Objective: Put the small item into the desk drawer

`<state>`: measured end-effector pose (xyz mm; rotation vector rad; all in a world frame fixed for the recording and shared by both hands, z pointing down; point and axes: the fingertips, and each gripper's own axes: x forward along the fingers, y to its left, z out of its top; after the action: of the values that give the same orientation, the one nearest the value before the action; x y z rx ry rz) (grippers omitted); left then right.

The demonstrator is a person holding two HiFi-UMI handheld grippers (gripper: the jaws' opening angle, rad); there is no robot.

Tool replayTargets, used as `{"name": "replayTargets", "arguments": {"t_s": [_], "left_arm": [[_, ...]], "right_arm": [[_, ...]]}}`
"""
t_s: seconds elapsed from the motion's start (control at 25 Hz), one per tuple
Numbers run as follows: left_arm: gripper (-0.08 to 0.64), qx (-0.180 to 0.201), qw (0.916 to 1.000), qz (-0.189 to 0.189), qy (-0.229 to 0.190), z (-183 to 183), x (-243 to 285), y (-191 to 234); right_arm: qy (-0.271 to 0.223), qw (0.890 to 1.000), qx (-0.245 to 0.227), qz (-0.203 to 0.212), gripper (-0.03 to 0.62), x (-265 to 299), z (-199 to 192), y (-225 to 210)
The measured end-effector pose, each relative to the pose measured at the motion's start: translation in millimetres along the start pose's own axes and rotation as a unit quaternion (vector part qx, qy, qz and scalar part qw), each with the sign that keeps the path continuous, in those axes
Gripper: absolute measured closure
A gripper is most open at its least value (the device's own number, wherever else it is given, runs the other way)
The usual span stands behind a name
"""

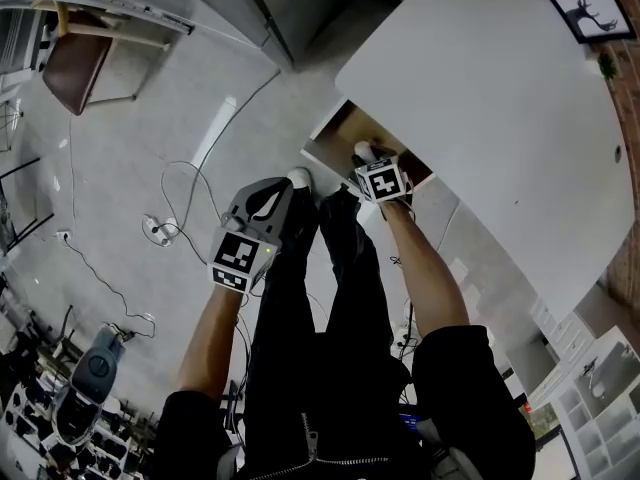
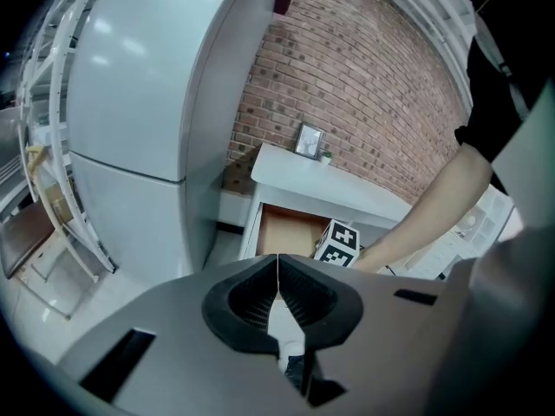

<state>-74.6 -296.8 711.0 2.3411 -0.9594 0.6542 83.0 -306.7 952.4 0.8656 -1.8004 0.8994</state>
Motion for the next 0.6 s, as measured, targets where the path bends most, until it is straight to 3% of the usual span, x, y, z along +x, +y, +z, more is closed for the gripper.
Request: {"name": "replayTargets", "arguments": {"t_s": [0.4,0.6], "left_arm": [[0.538,-0.031,0.9992,0.020,0.012,-30.6,-2.7,6.1],[0.538,-0.051,0.9981,0.025,0.022,-48.4,-3.7,6.8]], "right_arm": [[0.011,0.998,-0.036,-0.051,0.412,23.0,5.4,-30.1],[0.000,0.998,-0.021,-0.059,0.410,29.2,11.0,-38.5]]}}
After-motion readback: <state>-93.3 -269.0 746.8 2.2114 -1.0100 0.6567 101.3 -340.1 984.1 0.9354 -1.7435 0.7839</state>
